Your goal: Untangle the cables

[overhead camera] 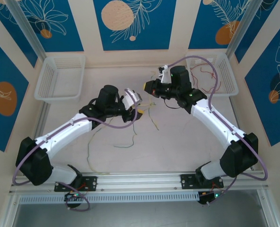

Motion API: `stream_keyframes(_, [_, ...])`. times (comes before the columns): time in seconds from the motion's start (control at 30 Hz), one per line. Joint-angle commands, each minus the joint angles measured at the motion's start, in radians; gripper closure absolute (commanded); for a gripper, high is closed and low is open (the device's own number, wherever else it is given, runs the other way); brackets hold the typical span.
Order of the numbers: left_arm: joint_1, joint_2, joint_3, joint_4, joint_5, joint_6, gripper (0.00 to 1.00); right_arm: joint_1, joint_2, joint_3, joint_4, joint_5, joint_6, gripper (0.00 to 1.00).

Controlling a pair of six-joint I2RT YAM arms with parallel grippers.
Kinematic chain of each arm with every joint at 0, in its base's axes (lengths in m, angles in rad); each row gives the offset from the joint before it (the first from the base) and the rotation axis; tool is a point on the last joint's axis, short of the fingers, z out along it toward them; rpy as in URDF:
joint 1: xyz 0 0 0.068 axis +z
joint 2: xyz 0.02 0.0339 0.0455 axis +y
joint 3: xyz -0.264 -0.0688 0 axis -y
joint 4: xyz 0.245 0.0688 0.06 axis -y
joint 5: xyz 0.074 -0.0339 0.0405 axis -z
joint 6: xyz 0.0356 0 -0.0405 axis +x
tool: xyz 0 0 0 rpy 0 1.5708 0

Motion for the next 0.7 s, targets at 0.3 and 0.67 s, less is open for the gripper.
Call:
stream_keyframes(0.3, [-0.012,-0.144,-0.033,0.038,-0.221,-0.061,0.0,-0.046,-0.037,-0.066,0.0,0.203,0.06,1.0])
stream_keyframes(0.67, [-0.11,-0.024,0.015,0.008,-0.082,-0.242,0.22,-0.044,-0.085,-0.085,0.013,0.224,0.137,1.0])
